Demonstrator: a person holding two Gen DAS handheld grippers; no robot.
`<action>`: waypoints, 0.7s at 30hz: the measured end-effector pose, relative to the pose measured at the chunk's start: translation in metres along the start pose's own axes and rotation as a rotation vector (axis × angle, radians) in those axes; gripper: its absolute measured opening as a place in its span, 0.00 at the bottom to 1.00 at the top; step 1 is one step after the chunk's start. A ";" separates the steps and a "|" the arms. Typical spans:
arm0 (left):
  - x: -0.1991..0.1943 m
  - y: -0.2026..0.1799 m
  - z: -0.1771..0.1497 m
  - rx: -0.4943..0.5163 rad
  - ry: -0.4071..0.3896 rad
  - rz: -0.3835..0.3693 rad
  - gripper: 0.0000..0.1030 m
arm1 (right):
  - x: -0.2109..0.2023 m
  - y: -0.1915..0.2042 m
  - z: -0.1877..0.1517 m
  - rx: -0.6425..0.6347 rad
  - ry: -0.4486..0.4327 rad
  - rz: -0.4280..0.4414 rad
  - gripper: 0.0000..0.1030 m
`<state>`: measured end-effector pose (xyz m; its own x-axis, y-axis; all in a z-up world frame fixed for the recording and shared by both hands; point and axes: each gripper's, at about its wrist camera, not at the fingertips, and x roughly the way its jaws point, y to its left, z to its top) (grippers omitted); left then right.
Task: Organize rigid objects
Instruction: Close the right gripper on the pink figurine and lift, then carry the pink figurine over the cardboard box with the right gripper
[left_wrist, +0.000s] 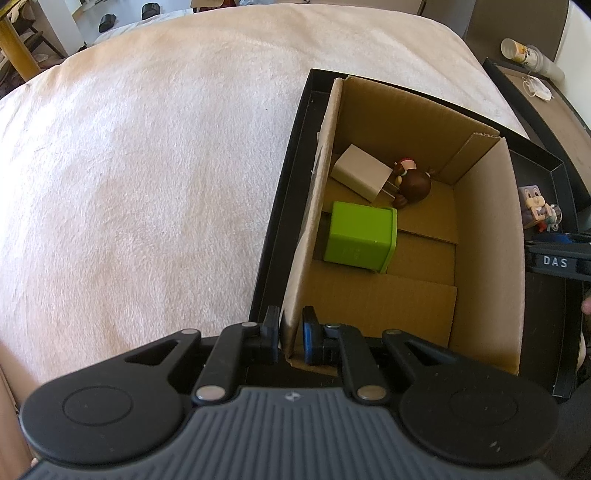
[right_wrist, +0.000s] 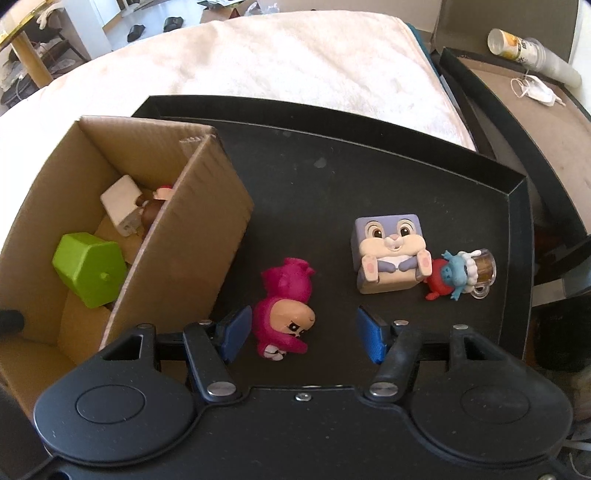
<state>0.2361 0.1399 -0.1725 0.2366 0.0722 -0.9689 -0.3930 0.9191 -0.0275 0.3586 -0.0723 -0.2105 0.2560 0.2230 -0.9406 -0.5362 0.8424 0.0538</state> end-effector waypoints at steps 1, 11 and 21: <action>0.001 0.000 0.000 0.000 0.001 0.000 0.11 | 0.002 -0.001 0.000 0.005 0.004 0.007 0.59; 0.004 -0.003 0.001 0.006 0.011 0.014 0.11 | 0.013 -0.005 -0.005 0.002 0.038 0.027 0.38; 0.005 -0.005 0.002 0.010 0.017 0.022 0.11 | -0.019 -0.006 -0.007 0.004 -0.003 0.045 0.38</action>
<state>0.2407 0.1365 -0.1768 0.2132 0.0859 -0.9732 -0.3889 0.9213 -0.0039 0.3511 -0.0850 -0.1952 0.2341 0.2627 -0.9360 -0.5441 0.8333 0.0978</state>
